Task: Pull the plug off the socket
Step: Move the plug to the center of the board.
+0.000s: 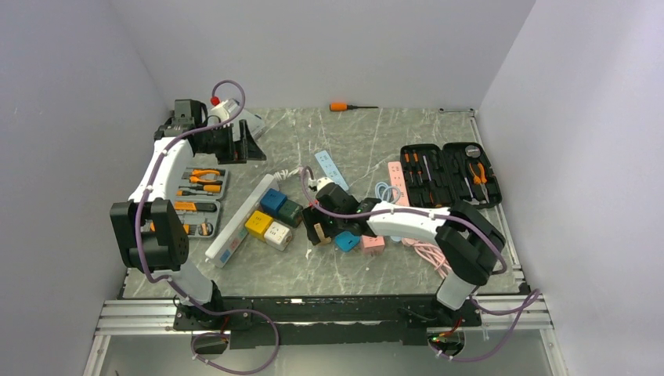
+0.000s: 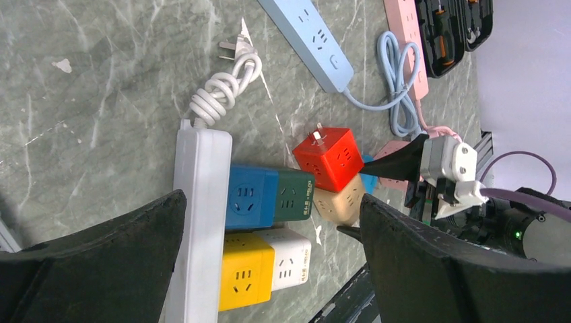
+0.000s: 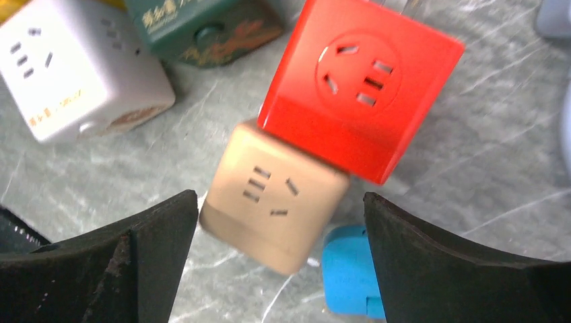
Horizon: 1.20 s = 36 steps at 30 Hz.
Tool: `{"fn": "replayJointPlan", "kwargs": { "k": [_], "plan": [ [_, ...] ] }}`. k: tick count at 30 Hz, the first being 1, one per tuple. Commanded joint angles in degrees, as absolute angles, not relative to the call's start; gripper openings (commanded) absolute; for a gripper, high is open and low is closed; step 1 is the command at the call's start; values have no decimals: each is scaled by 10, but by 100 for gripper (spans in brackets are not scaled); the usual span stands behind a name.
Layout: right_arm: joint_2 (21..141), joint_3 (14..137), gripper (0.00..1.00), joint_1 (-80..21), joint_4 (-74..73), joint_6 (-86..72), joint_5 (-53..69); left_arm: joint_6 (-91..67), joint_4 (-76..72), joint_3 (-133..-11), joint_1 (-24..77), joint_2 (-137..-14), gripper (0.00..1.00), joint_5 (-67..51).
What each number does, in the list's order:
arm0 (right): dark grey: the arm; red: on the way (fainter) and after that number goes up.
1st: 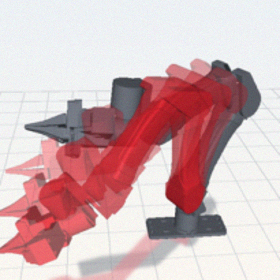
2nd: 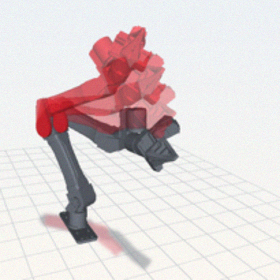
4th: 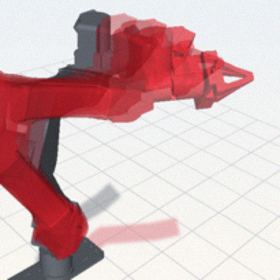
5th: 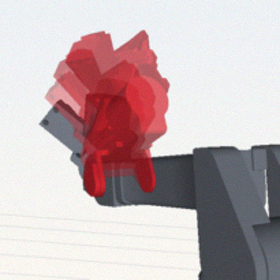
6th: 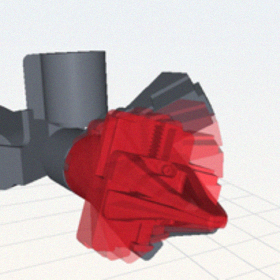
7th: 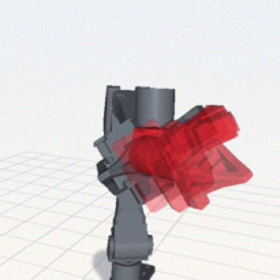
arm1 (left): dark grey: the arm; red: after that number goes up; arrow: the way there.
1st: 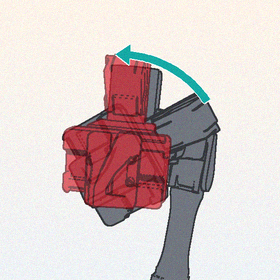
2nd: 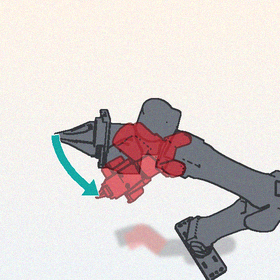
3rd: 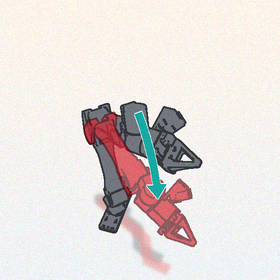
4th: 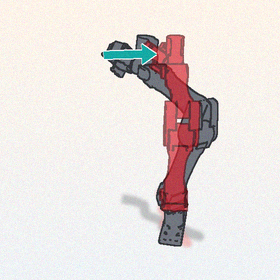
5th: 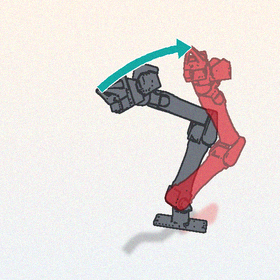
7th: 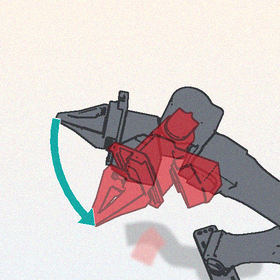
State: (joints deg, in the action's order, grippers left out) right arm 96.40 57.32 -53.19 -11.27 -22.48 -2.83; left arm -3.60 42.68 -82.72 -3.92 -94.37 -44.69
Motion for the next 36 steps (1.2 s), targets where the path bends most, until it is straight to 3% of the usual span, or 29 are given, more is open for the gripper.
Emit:
{"fn": "replayJointPlan", "kwargs": {
  "k": [1, 6, 8, 10, 13, 15, 23, 30, 36],
  "plan": [
    [907, 549, 95, -549, -105, -231, -11, -15, 429, -830, -25, -943, 99, -464],
    [832, 528, 93, -551, -128, -239, -16, -7, 452, -847, -13, -953, 99, -458],
    [799, 511, 87, -550, -132, -247, -24, 14, 462, -855, -13, -957, 99, -457],
    [780, 489, 72, -550, -130, -259, -19, 20, 468, -861, -13, -959, 99, -455],
    [780, 449, 40, -550, -117, -278, -4, 20, 475, -872, -13, -961, 99, -455],
    [790, 426, 31, -551, -108, -286, -4, 20, 478, -878, -12, -960, 99, -457],
    [854, 410, 27, -537, -110, -284, -62, 17, 487, -897, -11, -957, 99, -453],
    [837, 392, 24, -399, -144, -314, -86, 17, 482, -890, -11, -950, 99, -454],
    [795, 378, 23, -370, -188, -343, -125, 12, 475, -885, -11, -953, 99, -463]
  ]
}}
